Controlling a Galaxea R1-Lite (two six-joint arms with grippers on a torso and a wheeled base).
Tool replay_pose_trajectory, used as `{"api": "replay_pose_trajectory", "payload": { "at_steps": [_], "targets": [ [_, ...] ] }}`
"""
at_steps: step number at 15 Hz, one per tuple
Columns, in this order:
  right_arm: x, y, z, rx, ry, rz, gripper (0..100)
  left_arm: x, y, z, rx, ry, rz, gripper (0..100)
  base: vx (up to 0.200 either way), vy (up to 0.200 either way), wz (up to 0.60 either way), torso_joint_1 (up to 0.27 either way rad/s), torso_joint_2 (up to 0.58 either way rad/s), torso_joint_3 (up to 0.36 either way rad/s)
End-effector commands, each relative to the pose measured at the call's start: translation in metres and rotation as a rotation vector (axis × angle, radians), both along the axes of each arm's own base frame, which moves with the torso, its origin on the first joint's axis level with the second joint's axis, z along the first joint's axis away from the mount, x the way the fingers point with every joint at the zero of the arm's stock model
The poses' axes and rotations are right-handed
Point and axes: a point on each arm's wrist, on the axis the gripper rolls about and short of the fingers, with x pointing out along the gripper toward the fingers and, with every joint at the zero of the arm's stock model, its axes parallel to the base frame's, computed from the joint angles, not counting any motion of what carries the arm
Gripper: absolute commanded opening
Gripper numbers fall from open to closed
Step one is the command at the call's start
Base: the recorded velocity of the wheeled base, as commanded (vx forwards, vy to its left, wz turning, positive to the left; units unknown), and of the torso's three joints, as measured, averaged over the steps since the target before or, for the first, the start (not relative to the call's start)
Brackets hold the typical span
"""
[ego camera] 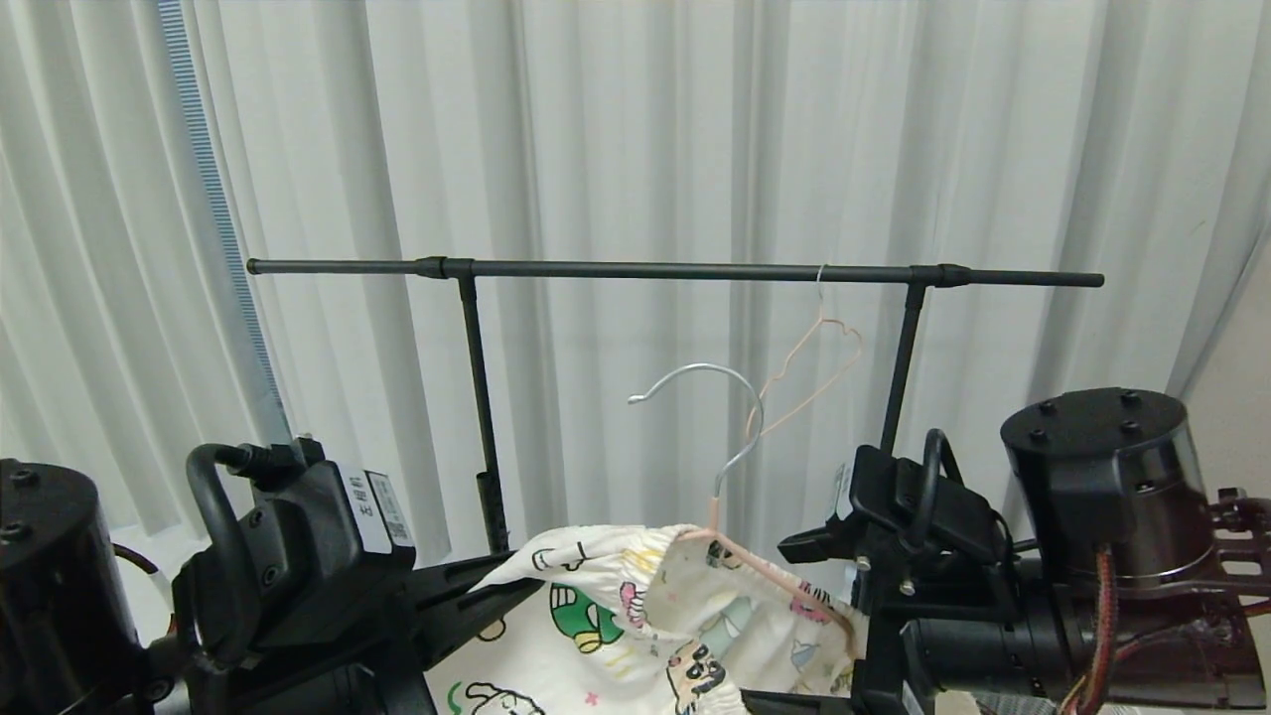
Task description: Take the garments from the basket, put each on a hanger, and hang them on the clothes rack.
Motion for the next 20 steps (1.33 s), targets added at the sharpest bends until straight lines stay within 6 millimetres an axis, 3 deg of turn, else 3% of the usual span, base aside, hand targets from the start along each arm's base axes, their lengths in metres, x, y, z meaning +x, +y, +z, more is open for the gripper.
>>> {"api": "replay_pose_trajectory", "payload": {
  "at_steps": [1, 3, 4, 13, 14, 20],
  "targets": [
    [0.001, 0.001, -0.002, -0.007, 0.009, 0.004, 100, -0.001, 0.000, 0.001, -0.004, -0.004, -0.003, 0, 0.000, 0.000, 0.00, 0.000, 0.00, 0.000],
    [0.001, 0.001, -0.003, -0.008, 0.011, 0.007, 100, -0.001, 0.000, 0.001, -0.004, -0.004, -0.003, 0, 0.000, 0.000, 0.00, 0.000, 0.00, 0.000],
    [0.001, 0.001, -0.003, -0.008, 0.014, 0.009, 0, -0.001, 0.000, 0.001, -0.004, -0.004, -0.003, 0, 0.000, 0.000, 0.00, 0.000, 0.00, 0.000],
    [0.003, -0.002, -0.003, -0.008, 0.005, -0.009, 0, 0.000, -0.001, 0.001, 0.001, -0.005, -0.001, 0, 0.000, 0.000, 0.00, 0.000, 0.00, 0.000],
    [0.003, -0.002, -0.001, -0.004, 0.000, -0.011, 0, 0.001, -0.001, 0.000, 0.005, -0.003, 0.002, 100, 0.000, 0.000, 0.00, 0.000, 0.00, 0.000],
    [0.006, -0.021, 0.008, 0.019, -0.039, -0.065, 0, -0.006, 0.005, -0.001, -0.003, -0.011, 0.007, 100, 0.000, 0.000, 0.00, 0.000, 0.00, 0.000]
  ]
}}
